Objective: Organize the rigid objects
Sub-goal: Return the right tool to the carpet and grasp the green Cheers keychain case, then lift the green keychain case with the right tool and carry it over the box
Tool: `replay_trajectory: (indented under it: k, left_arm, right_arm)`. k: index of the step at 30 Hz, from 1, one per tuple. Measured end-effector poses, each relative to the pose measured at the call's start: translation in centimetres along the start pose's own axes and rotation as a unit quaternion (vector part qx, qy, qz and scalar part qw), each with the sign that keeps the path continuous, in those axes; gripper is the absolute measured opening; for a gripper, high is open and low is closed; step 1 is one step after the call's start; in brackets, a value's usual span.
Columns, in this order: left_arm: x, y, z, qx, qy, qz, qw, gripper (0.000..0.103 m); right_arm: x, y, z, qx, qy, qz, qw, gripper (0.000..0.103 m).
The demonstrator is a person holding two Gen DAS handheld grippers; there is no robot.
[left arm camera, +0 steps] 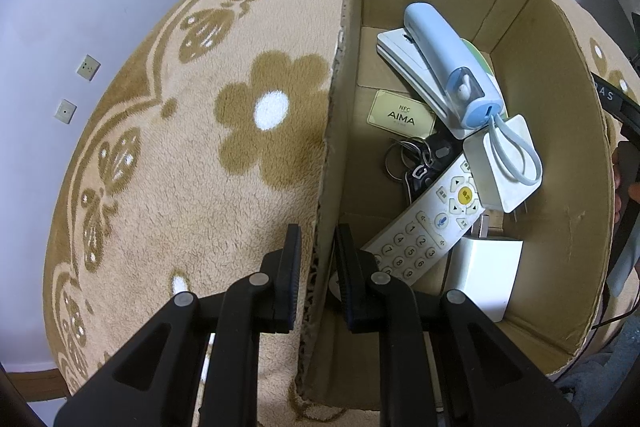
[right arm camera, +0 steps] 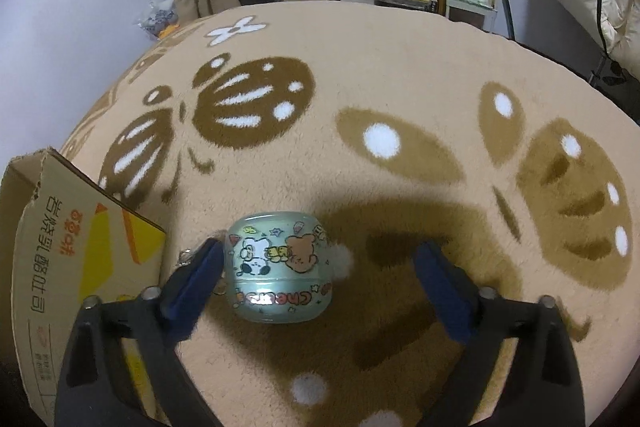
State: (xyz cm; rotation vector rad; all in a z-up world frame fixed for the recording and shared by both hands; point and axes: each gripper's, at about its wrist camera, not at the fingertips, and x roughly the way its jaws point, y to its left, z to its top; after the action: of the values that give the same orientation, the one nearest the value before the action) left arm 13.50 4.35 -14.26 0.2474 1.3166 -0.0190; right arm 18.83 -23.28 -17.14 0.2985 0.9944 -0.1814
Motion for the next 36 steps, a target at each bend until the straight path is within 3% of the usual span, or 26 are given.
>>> replay_trajectory:
  k: [4,5,7,8,13,22,36]
  left_arm:
    - [-0.1,0.0,0.1,-0.001,0.0,-0.001,1.0,0.017]
    - [-0.1,0.0,0.1,-0.001,0.0,-0.001,1.0,0.017]
    - [-0.1,0.0,0.1,-0.001,0.001,-0.001,1.0,0.017]
    - [-0.1,0.0,0.1,-0.001,0.001,-0.001,1.0,0.017]
    - [0.0,0.0,0.2,0.0,0.001,0.0,1.0,0.017]
    - [0.3,-0.2,0.1,0.002,0.002,0.003,1.0,0.017]
    - [0.3,-0.2,0.1,0.0,0.002,0.001,1.0,0.017]
  right_arm:
    - [1.0,0.1,0.1,0.005,0.017,0.011,1.0,0.087]
    - [1.0,0.2,0.1,0.003,0.016,0.01,1.0,0.082]
    - [0.9,0.4,0.1,-0.001,0.012,0.013,1.0,0.059]
    - [0.9,0.5,0.1,-0.002,0.011,0.009,1.0,0.057]
    - [0.3,0.9,-0.4,-0.012,0.007,-0.003,1.0,0.057]
    - [-1.6,1.5,-0.6,-0.033,-0.003,0.014,0.999,0.057]
    - [-10.2,5.1,2.0,-0.052,-0.096,0.085,0.99,0.057]
